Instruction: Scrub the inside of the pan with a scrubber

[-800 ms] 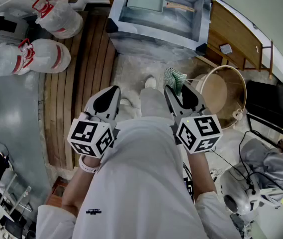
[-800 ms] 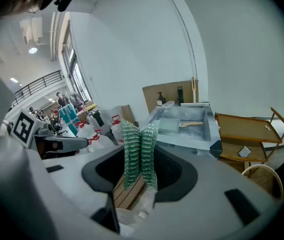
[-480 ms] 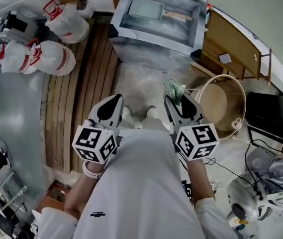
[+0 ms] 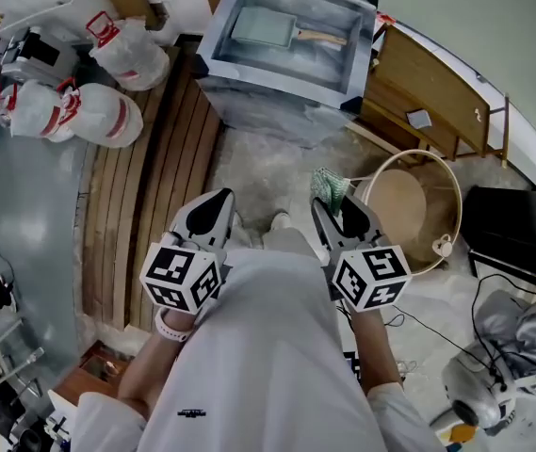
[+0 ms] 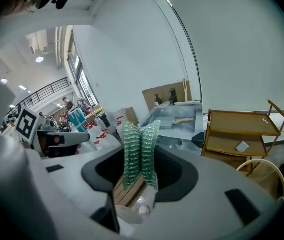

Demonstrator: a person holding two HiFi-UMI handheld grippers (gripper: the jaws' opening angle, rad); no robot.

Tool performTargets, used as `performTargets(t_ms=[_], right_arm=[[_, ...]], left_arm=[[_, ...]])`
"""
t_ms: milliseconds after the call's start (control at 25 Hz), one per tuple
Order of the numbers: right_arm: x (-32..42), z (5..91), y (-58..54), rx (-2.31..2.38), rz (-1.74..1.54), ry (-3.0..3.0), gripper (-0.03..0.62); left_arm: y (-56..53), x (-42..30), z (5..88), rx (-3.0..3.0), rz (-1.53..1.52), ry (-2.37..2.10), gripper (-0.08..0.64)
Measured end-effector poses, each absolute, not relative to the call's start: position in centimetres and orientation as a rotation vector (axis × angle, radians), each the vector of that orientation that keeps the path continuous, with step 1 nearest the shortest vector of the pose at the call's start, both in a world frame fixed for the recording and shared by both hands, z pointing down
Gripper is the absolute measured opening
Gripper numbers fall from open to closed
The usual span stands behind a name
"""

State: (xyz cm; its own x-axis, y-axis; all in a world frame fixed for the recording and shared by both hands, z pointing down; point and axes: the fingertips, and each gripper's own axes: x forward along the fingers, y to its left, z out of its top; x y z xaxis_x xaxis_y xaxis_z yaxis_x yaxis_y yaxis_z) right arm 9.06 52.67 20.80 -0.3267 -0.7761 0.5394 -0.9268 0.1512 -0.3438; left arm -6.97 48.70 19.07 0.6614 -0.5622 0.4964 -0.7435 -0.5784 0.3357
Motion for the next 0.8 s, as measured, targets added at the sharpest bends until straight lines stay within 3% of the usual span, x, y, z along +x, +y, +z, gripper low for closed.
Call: performTargets(t_ms=[480,800], right_arm=[[10.4,22.5,49.7,1.423,0.937,-2.373,0.161],[9.5,22.8,41.8,1.396,0.89,-2.385,0.161]], left_arm=[[47.9,-6.3,20.5,2.243,0.449,-1.214,0.006],[40.6,-7.0,21.7,2.221,0.396,-1.232,0.006]])
